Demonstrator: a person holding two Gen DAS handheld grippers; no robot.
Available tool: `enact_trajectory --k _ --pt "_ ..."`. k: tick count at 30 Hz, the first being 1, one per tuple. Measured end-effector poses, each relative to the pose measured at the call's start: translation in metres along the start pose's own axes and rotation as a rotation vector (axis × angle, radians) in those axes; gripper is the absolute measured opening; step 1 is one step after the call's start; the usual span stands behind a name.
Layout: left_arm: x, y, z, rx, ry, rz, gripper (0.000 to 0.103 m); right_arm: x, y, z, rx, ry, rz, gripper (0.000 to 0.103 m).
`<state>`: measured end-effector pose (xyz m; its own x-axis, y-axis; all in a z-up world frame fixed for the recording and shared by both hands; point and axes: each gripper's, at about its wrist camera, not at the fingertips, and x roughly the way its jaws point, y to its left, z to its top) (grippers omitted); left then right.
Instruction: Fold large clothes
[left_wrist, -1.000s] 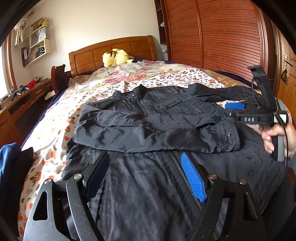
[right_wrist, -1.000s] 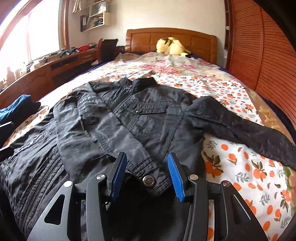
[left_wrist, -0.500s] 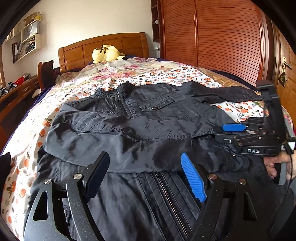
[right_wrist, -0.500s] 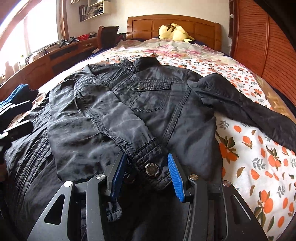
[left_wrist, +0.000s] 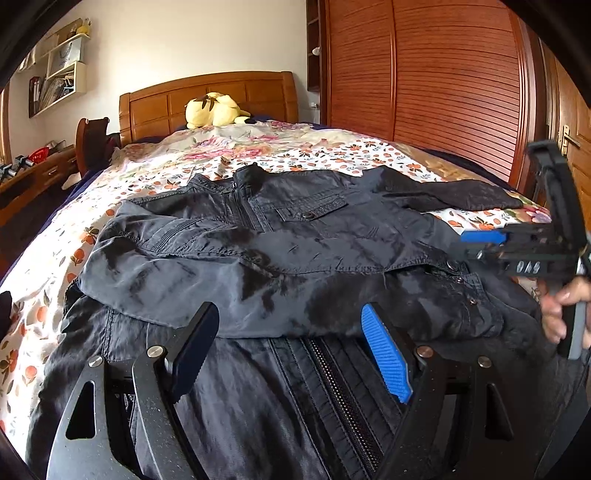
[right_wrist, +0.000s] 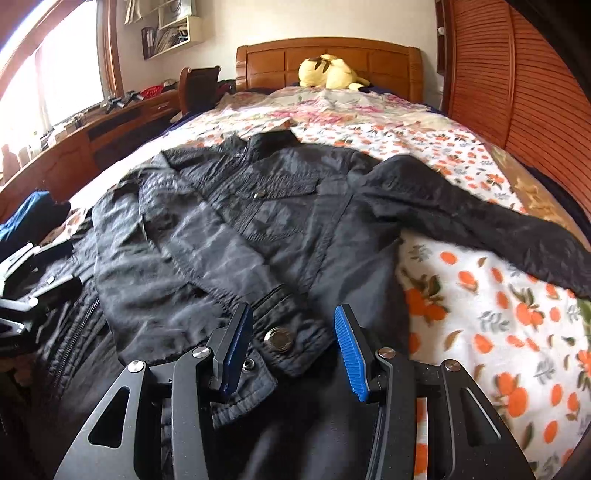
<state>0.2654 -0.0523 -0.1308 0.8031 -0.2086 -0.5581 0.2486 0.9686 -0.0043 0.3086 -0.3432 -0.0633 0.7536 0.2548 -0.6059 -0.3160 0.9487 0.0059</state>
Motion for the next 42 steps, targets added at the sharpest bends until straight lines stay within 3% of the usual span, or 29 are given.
enact_trajectory --k 4,10,15,23,31,37,40,41,42 --pt "0.000 0.001 -0.001 -0.007 -0.003 -0.007 0.080 -0.017 -0.025 0.012 -0.028 -0.024 -0.091 0.051" --pt "-0.002 -0.002 -0.002 0.013 -0.012 -0.002 0.080 -0.023 -0.099 0.028 0.024 0.016 -0.254 0.065" --pt "-0.002 -0.006 -0.002 0.029 -0.013 0.002 0.080 -0.018 -0.175 0.023 0.132 0.062 -0.414 0.066" --pt "-0.001 -0.007 -0.003 0.028 -0.008 0.002 0.080 -0.029 -0.282 0.003 0.336 0.123 -0.597 0.066" --pt "0.000 -0.009 -0.003 0.029 -0.004 0.004 0.080 -0.026 -0.319 0.006 0.537 0.159 -0.593 0.066" --pt "0.001 -0.007 -0.004 0.027 -0.002 0.002 0.080 -0.016 -0.324 0.011 0.537 0.179 -0.542 0.066" --pt "0.001 -0.008 -0.004 0.028 -0.002 0.002 0.080 0.000 -0.314 0.012 0.464 0.227 -0.508 0.047" --pt "0.001 -0.008 -0.003 0.029 -0.002 0.002 0.080 0.005 -0.309 0.013 0.438 0.244 -0.493 0.030" --pt "0.001 -0.008 -0.003 0.029 -0.002 0.003 0.080 0.007 -0.304 0.016 0.405 0.253 -0.496 0.025"
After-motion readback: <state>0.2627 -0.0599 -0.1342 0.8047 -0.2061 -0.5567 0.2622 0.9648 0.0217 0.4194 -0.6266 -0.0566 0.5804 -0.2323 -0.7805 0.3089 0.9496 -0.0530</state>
